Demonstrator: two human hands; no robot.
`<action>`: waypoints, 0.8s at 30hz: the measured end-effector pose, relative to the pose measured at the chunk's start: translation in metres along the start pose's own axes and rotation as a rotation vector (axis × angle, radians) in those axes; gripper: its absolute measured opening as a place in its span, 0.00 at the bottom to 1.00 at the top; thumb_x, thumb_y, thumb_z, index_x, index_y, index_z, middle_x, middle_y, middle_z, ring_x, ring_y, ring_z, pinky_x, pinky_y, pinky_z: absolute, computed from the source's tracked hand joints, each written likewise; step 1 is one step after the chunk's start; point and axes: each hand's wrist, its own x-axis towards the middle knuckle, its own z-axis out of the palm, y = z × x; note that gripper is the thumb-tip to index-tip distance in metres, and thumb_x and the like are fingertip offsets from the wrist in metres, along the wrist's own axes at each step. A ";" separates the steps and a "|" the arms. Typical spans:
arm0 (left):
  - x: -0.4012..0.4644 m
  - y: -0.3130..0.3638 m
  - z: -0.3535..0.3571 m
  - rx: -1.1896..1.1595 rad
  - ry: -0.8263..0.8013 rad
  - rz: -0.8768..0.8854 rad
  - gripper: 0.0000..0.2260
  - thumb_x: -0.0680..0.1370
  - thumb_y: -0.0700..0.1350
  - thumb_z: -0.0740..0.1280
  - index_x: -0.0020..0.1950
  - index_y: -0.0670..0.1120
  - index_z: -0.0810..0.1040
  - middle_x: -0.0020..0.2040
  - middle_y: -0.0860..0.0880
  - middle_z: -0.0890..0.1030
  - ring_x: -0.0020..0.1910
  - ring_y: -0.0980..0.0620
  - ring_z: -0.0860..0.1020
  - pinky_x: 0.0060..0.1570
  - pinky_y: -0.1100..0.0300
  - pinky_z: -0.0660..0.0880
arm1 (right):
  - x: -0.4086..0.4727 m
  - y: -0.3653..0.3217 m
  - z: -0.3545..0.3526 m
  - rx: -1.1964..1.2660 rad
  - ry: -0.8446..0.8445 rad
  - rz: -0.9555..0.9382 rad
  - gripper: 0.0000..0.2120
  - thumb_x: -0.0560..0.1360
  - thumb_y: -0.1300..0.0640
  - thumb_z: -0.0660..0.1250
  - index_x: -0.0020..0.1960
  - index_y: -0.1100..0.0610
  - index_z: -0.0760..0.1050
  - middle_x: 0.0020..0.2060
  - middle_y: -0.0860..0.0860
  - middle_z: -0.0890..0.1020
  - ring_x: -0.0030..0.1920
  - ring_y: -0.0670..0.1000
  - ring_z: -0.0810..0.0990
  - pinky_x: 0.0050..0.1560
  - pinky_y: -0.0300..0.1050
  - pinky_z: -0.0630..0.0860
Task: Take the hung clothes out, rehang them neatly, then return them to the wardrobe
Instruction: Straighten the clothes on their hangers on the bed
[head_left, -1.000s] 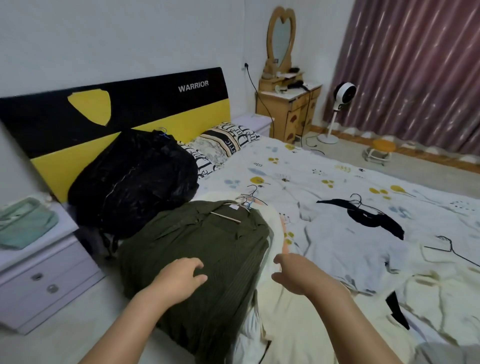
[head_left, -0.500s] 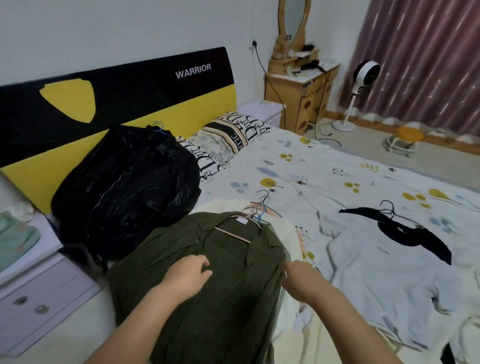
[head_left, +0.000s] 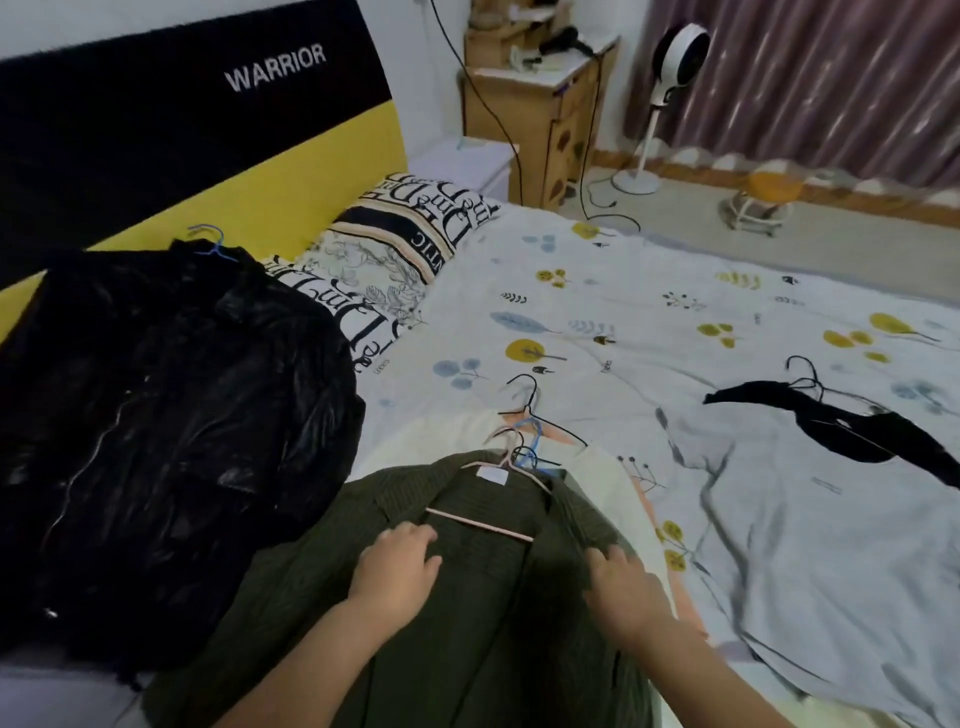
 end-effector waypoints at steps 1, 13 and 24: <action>0.016 -0.008 0.004 0.010 0.000 0.018 0.17 0.80 0.51 0.58 0.68 0.50 0.68 0.65 0.52 0.71 0.63 0.53 0.69 0.62 0.58 0.69 | 0.014 -0.006 0.005 0.002 0.002 0.022 0.20 0.78 0.51 0.57 0.68 0.55 0.61 0.65 0.56 0.68 0.67 0.58 0.66 0.63 0.51 0.67; 0.190 -0.069 0.074 0.176 -0.027 0.129 0.28 0.81 0.49 0.55 0.77 0.48 0.46 0.78 0.49 0.45 0.76 0.50 0.50 0.73 0.51 0.51 | 0.154 -0.013 0.058 0.041 0.042 0.250 0.41 0.77 0.53 0.63 0.76 0.56 0.36 0.76 0.54 0.48 0.76 0.56 0.50 0.73 0.56 0.53; 0.209 -0.074 0.079 0.149 0.119 0.189 0.11 0.78 0.51 0.59 0.59 0.50 0.69 0.57 0.53 0.74 0.59 0.53 0.70 0.65 0.57 0.60 | 0.140 -0.028 0.059 0.081 0.205 0.265 0.17 0.76 0.58 0.59 0.63 0.54 0.61 0.59 0.52 0.73 0.60 0.55 0.71 0.57 0.47 0.68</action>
